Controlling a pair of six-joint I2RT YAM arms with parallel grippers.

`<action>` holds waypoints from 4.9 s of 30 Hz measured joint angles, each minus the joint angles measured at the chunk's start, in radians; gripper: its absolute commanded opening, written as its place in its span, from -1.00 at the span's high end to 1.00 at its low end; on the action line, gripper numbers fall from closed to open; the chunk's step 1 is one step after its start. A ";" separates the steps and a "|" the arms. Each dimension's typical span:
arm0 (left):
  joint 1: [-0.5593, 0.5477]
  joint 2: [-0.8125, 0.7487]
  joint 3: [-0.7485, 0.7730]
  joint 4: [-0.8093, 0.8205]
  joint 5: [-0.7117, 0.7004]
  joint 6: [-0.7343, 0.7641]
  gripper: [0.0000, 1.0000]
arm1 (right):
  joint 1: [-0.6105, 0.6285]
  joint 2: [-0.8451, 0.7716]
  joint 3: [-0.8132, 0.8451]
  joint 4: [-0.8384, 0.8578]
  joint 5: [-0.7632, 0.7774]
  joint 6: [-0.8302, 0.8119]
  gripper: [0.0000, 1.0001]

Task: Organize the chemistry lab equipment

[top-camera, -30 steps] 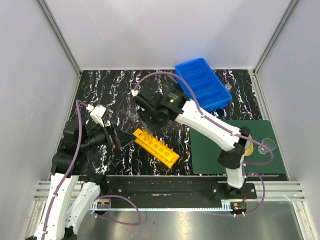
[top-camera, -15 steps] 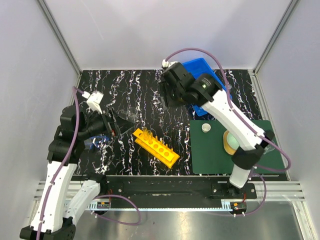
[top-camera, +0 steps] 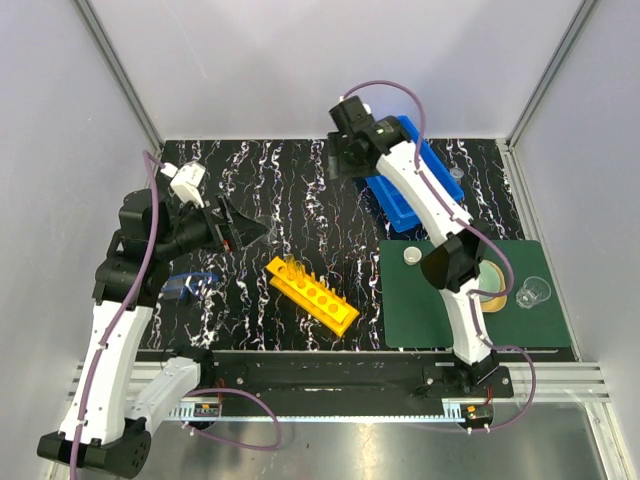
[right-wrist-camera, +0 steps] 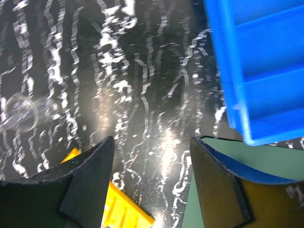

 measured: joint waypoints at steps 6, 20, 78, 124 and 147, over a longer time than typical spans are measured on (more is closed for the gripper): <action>0.000 -0.010 -0.048 0.025 0.001 0.004 -0.98 | -0.199 -0.045 -0.181 0.077 0.017 0.027 -0.42; 0.000 -0.032 -0.160 0.042 0.004 0.011 -0.98 | -0.430 -0.016 -0.159 0.098 0.117 0.089 -0.43; 0.000 0.060 -0.172 0.063 -0.023 0.038 -0.98 | -0.251 0.522 0.192 0.469 -0.352 0.068 -0.68; 0.000 0.084 -0.171 0.079 -0.026 0.038 -0.98 | -0.251 0.350 0.196 0.486 -0.175 -0.150 -0.75; 0.000 0.100 -0.171 0.079 -0.028 0.039 -0.98 | -0.294 0.486 0.217 0.499 -0.150 -0.223 -0.71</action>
